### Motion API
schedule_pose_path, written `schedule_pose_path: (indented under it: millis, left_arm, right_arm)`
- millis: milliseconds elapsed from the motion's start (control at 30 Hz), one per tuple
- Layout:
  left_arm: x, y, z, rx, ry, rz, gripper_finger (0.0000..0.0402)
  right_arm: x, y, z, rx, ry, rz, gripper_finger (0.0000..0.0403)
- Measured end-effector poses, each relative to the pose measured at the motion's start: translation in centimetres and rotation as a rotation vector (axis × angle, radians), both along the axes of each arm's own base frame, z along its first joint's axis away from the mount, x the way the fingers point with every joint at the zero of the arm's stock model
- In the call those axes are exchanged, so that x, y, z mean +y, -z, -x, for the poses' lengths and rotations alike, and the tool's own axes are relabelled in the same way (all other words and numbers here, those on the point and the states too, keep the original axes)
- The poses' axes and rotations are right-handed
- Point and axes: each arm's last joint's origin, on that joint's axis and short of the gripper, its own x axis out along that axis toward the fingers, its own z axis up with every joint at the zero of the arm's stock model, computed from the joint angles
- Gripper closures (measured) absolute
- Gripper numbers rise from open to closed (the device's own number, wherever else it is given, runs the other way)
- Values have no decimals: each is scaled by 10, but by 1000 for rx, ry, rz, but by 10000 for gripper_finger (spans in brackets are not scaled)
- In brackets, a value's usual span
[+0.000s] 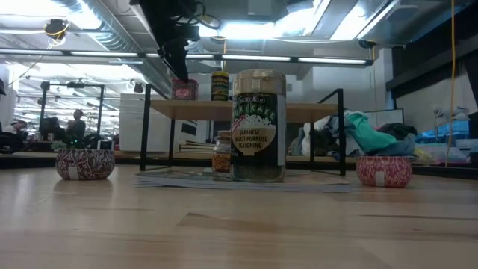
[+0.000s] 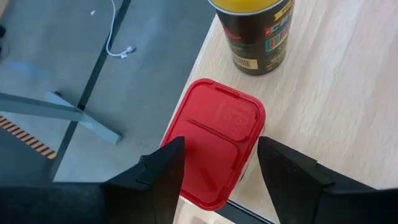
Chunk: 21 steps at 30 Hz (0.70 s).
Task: Shelf spices
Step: Remove the red seasoning can from the shelf
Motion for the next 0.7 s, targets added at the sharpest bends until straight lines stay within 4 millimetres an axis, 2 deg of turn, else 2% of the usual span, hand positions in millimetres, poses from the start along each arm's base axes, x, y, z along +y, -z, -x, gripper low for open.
schedule_pose_path:
  millis: [433, 700]
  left_arm:
    - [0, 1, 2, -9, 35, 44, 205]
    - [-12, 0, -2, 27, 44, 26, 205]
  right_arm:
    - [1, 0, 0, 5, -18, -15, 95]
    - [1, 0, 0, 5, -18, -16, 95]
